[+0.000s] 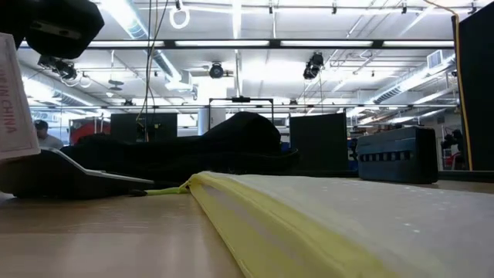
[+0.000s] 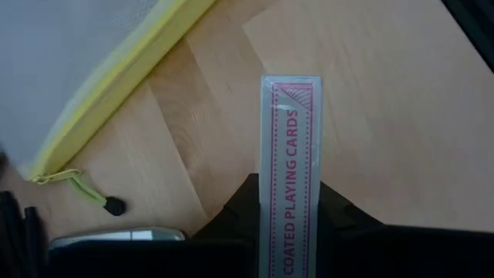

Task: Unpack backpack
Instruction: Put the white game card into the yellow zip bag

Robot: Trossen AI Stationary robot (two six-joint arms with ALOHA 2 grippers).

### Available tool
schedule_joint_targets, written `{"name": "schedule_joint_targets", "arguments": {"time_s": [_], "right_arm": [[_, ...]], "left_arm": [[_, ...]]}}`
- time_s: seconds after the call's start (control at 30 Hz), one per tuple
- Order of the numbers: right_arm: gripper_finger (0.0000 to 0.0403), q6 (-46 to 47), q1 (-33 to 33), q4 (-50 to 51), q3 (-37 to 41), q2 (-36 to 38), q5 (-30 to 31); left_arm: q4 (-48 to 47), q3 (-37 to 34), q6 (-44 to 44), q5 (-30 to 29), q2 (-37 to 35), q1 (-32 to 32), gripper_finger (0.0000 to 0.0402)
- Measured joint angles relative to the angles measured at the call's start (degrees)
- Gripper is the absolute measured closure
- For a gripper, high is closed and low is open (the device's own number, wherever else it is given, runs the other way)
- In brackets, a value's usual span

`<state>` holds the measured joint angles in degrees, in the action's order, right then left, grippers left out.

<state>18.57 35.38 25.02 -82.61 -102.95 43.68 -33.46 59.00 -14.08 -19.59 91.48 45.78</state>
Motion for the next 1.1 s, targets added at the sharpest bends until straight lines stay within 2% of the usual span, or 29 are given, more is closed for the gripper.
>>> {"name": "schedule_joint_targets", "arguments": {"time_s": [0.1, 0.27, 0.47, 0.63, 0.7, 0.8, 0.93, 1.1], "right_arm": [[0.0403, 2.0, -0.7, -0.1, 0.0, -2.2, -2.5], [0.0403, 2.2, -3.3, -1.6, -0.7, -8.9, -12.9], [0.0403, 1.4, -3.8, 5.8, -10.4, -15.2, -11.8], [0.0403, 0.1, -2.6, 19.7, -22.8, -20.9, -7.2], [0.0403, 2.6, -2.9, 22.3, -25.3, -22.1, -8.8], [0.0400, 3.2, -4.1, 21.8, -25.4, -22.7, -17.1], [0.0376, 2.1, -5.3, 17.8, -23.9, -22.8, -24.0], [0.0303, 0.7, -6.6, 15.0, -23.9, -23.6, -28.2]], "left_arm": [[0.1, 0.0, -0.1, -0.8, 0.0, 0.0, 0.0374], [0.3, 0.0, -0.1, -1.3, 0.0, 0.0, 0.0374], [0.2, 0.0, -0.1, -1.3, 0.0, 0.0, 0.0374], [0.1, -0.1, -0.1, -1.3, 0.0, 0.0, 0.0374], [0.1, -0.1, -0.1, -1.3, 0.0, 0.0, 0.0372], [0.1, -0.1, -0.1, -1.3, 0.0, 0.0, 0.0369], [0.1, -0.1, -0.4, -1.3, 0.0, 0.0, 0.0373], [0.1, -0.1, -1.1, -1.3, 0.0, 0.0, 0.0373]]}}
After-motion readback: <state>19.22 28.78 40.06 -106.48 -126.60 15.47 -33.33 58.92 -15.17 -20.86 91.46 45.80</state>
